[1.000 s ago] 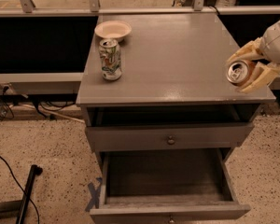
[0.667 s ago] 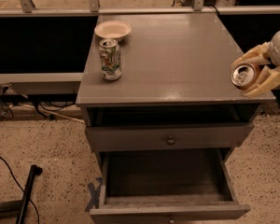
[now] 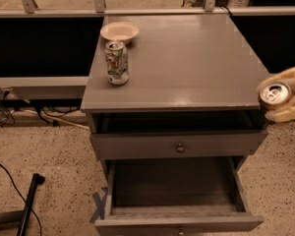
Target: Place orange can into middle drawer
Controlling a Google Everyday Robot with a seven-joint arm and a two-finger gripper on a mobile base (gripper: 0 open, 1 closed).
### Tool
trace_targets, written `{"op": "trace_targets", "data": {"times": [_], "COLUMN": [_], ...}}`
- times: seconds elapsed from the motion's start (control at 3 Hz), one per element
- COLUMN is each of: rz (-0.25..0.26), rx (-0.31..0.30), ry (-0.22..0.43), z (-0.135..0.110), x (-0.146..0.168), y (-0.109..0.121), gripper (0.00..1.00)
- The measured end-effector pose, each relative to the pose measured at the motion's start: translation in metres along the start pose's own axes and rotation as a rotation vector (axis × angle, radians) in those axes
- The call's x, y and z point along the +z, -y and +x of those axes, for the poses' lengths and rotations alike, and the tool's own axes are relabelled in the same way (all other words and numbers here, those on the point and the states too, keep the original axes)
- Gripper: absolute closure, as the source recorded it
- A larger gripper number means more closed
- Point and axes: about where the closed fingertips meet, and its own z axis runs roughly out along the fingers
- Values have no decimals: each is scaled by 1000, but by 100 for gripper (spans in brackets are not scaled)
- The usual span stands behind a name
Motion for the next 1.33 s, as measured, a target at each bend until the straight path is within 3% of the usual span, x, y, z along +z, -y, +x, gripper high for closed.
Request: {"op": "trace_targets", "data": {"times": [0.33, 0.67, 1.33], "rz": [68, 153, 136], "rx": [98, 124, 132], "ry": [240, 406, 452], "z": [19, 32, 32], "x": [7, 25, 30], "y": [-33, -53, -57], "gripper": [100, 100, 100]}}
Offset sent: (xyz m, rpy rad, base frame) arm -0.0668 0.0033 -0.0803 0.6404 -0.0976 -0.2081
